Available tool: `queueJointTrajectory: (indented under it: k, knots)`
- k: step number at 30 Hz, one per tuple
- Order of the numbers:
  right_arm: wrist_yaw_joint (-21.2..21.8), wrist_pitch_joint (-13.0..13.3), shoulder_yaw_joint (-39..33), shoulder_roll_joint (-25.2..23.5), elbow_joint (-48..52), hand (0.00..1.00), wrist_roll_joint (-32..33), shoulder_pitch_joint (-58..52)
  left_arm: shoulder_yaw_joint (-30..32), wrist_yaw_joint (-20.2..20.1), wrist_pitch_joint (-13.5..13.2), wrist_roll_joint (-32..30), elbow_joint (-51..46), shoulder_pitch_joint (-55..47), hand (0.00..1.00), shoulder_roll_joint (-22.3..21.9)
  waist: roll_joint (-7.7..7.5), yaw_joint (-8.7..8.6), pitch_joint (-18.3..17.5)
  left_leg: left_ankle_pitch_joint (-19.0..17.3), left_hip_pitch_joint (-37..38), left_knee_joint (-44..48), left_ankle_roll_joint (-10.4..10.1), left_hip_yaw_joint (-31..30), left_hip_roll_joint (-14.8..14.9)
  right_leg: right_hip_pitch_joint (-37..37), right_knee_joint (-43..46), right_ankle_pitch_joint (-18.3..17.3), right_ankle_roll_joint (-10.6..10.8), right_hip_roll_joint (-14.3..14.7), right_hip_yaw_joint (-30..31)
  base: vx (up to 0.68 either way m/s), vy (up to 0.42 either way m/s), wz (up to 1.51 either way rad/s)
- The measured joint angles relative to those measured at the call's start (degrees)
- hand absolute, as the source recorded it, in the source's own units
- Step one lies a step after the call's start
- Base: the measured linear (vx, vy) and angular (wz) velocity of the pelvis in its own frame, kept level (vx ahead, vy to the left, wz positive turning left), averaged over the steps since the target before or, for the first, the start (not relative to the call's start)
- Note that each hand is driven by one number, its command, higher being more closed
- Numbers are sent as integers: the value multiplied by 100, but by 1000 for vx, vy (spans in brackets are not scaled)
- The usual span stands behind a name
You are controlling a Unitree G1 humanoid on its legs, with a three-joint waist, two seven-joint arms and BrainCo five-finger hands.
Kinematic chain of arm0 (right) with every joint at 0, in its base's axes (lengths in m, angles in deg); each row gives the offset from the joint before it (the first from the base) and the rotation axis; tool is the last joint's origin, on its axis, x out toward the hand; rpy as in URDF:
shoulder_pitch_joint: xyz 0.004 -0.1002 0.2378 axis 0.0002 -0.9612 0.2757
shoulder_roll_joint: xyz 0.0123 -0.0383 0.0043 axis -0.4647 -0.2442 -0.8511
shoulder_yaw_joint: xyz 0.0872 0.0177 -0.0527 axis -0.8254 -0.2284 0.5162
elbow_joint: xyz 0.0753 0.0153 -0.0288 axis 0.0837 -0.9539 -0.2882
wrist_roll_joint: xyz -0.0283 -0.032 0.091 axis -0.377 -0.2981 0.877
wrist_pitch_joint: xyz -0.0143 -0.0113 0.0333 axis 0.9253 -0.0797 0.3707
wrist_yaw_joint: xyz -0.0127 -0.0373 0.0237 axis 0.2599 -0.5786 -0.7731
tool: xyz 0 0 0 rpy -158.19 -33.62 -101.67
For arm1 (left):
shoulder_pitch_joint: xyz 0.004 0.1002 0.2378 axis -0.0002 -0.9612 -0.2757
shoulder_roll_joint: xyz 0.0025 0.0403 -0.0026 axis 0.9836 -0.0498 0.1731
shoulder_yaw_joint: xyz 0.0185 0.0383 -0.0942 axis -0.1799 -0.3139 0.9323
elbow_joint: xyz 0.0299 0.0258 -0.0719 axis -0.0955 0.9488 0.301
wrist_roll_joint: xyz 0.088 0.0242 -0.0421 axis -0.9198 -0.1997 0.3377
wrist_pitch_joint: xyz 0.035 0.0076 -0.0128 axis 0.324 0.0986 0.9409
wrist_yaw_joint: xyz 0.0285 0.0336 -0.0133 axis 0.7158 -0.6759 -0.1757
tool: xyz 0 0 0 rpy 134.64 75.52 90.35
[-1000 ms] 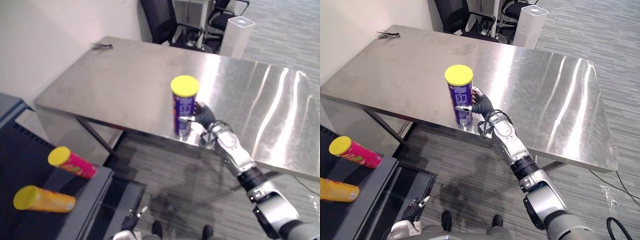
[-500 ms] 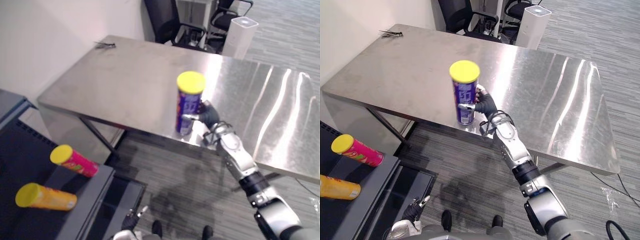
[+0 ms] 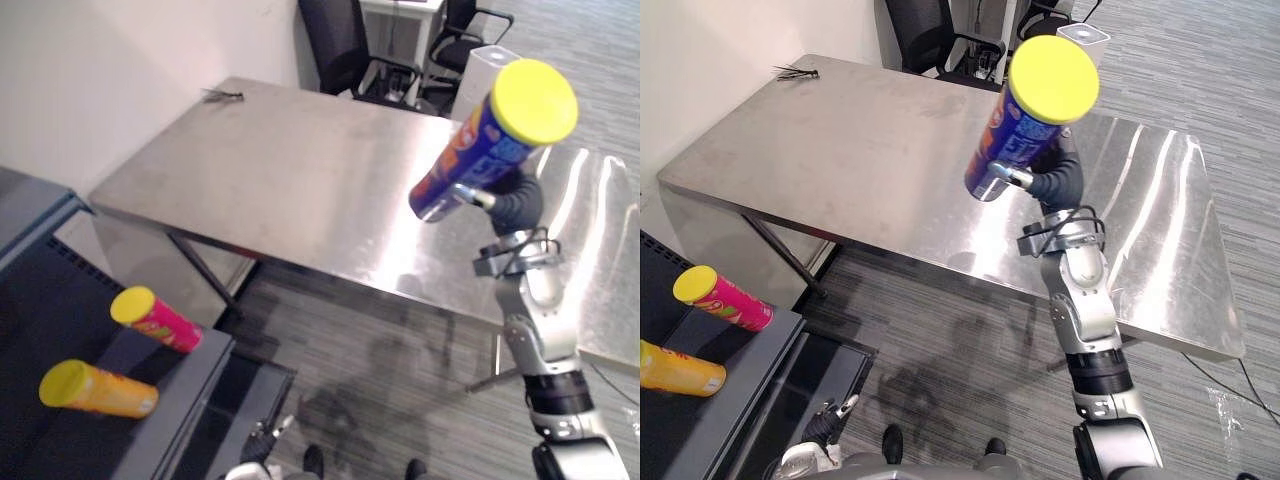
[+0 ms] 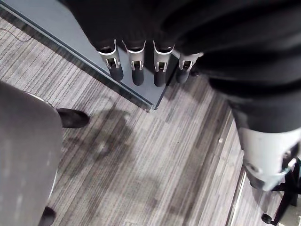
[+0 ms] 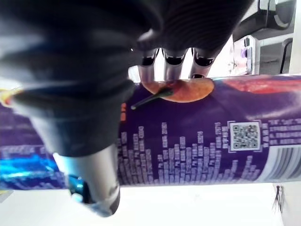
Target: Put the gum and the chips on the shelf.
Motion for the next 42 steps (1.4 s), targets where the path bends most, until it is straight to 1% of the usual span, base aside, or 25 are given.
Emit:
queueJointTrajectory:
  k: [1, 5, 10, 13, 16, 18, 21, 23, 24, 26, 28, 29, 30, 31, 32, 33, 34, 35, 36, 37, 38, 39, 40, 41, 42]
  knots:
    - [0, 0, -138, 0, 37, 100, 3, -128, 21, -4, 1, -3, 6, -28, 0, 4, -33, -22, -60, 0, 0, 0, 0, 26, 0, -15, -2, 0, 0, 0, 25, -11, -7, -7]
    - [10, 0, -346, 1, 238, 100, 11, -387, 44, -11, 1, -9, 37, -81, 0, 13, -76, -55, -200, 1, -1, 0, 1, 74, -2, -43, -2, 0, 0, -4, 60, -11, -7, -7]
    - [44, 6, -559, 2, 422, 100, 12, -669, 46, -48, 1, -11, 49, -107, 0, 24, -100, -88, -256, 22, 23, 0, 3, 95, -3, -36, 6, 0, 0, -6, 92, -31, -10, -3]
    - [43, 6, -623, 2, 423, 100, 12, -824, 48, -68, 2, -12, 49, -144, 0, 26, -90, -147, -287, 40, 41, 0, 4, 94, -3, -31, 36, -1, 1, -7, 105, -39, -11, -1]
    - [44, 6, -864, 2, 435, 100, 12, -1066, 49, -111, 2, -15, 49, -153, 0, 26, -84, -148, -292, 56, 94, 0, 5, 56, -9, -44, 236, -111, 4, -30, 103, -41, -11, 7]
    - [8, 8, -1066, 2, 496, 100, 12, -1272, 50, -150, 2, -47, 50, -160, 0, 31, -84, -172, -294, 101, 94, 0, 3, -50, -19, -91, 472, -245, -1, -59, 33, -43, -20, 21]
    - [10, 9, -1138, -14, 503, 100, 12, -1414, 90, -155, 2, -48, 50, -159, 0, 37, -86, -171, -290, 92, 30, 155, -16, -153, -23, -175, 800, -426, -28, -94, -16, -45, -25, 23]
    - [11, 18, -1153, -121, 513, 100, 21, -1430, 233, -186, -2, -38, 45, -129, 0, 43, -100, -179, -168, -125, -290, 787, -71, -324, -5, -326, 1296, -679, -116, -126, -58, -83, -51, 36]
    - [14, 20, -1149, -137, 517, 100, 21, -1430, 259, -201, -3, -37, 42, -106, 0, 49, -95, -178, -106, -200, -390, 997, -93, -373, 16, -347, 1404, -739, -141, -120, -93, -137, -90, 41]
    - [31, 28, -1141, -232, 553, 100, 31, -1430, 280, -272, -2, 38, 2, -41, 0, 94, 27, -160, 120, -375, -846, 1647, -197, -686, 178, -449, 1686, -852, -285, 34, -349, -179, -123, 51]
    - [29, 41, -1105, -289, 578, 100, 92, -1429, 283, -321, -2, 73, -25, -9, 0, 130, 94, -147, 258, -350, -1064, 1780, -274, -931, 225, -526, 1842, -937, -377, 116, -549, -194, -120, 58]
    - [32, 41, -1033, -291, 584, 100, 196, -1428, 310, -364, 0, 75, -27, -8, 0, 165, 126, -133, 291, -273, -1210, 1683, -308, -1054, 264, -681, 2048, -1050, -457, 129, -719, -263, -192, 76]
    - [34, 41, -962, -296, 601, 100, 221, -1417, 346, -386, 5, 74, -20, -20, 0, 179, 159, -76, 338, -248, -1203, 1430, -310, -1050, 348, -730, 2110, -1117, -543, 165, -882, -252, -209, 67]
    - [39, 38, -940, -296, 602, 100, 223, -1416, 378, -385, 16, 71, 11, -33, 0, 185, 161, -53, 337, -282, -1175, 1231, -250, -913, 436, -732, 2077, -1112, -552, 176, -964, -153, -209, 88]
    - [51, 46, -1001, -269, 615, 100, 223, -1413, 458, -384, 36, 73, 105, -33, 0, 245, 116, -57, 350, -464, -1195, 1040, 171, -324, 625, -686, 1845, -1000, -724, 93, -1300, -152, -141, 123]
    - [1, 55, -1191, -190, 617, 100, 222, -1347, 499, -384, 64, 73, 92, -29, 0, 233, 133, -68, 377, -436, -1473, 1609, 281, 327, 841, -675, 1809, -929, -846, -9, -1728, -151, -131, 139]
    - [-23, 55, -1276, -185, 614, 100, 220, -1280, 501, -385, 79, 75, 102, -40, 0, 235, 183, -66, 391, -436, -1574, 2011, 287, 564, 937, -666, 1841, -925, -855, -68, -1900, -159, -94, 142]
    - [-65, 65, -1401, -189, 615, 100, 219, -1197, 499, -385, 108, 74, 107, -131, 0, 230, 147, -82, 418, -466, -1633, 2712, 301, 885, 1027, -625, 1898, -931, -866, -188, -2236, -117, -119, 143]
    - [-124, 97, -1469, -190, 616, 100, 219, -1178, 499, -388, 120, 74, 106, -243, 0, 221, 187, -134, 404, -572, -1523, 3280, 323, 1033, 1108, -508, 1901, -939, -879, -300, -2577, -105, -101, 144]
    - [-147, 124, -1481, -192, 616, 100, 217, -1182, 500, -391, 121, 77, 107, -284, 0, 218, 191, -147, 404, -650, -1402, 3460, 290, 1089, 1145, -457, 1902, -939, -879, -357, -2730, -93, -51, 146]
    - [-168, 159, -1550, -194, 617, 100, 213, -1183, 505, -401, 125, 77, 114, -353, 0, 199, 218, -154, 389, -782, -1119, 3599, 208, 1121, 1212, -397, 1915, -936, -873, -494, -3025, -103, 13, 143]
    - [-170, 166, -1646, -198, 617, 100, 212, -1190, 530, -402, 124, 78, 113, -403, 0, 150, 271, -169, 353, -822, -858, 3552, 157, 1115, 1313, -376, 1927, -932, -867, -619, -3325, -106, 45, 143]
    - [-178, 169, -1695, -195, 617, 100, 209, -1192, 558, -405, 125, 78, 113, -413, 0, 113, 310, -178, 330, -813, -735, 3494, 142, 1125, 1364, -376, 1941, -925, -853, -677, -3480, -138, 153, 151]
    - [-208, 171, -1807, -199, 617, 100, 199, -1198, 696, -408, 124, 80, 113, -439, 0, 17, 418, -209, 269, -658, -488, 3137, 137, 1111, 1437, -395, 1994, -928, -817, -769, -3754, -165, 248, 155]
    - [-229, 173, -1917, -206, 611, 100, 196, -1203, 723, -407, 125, 77, 113, -457, 0, -38, 555, -249, 195, -719, -312, 2440, -23, 1089, 1347, -450, 2099, -915, -721, -900, -3945, -143, 226, 153]
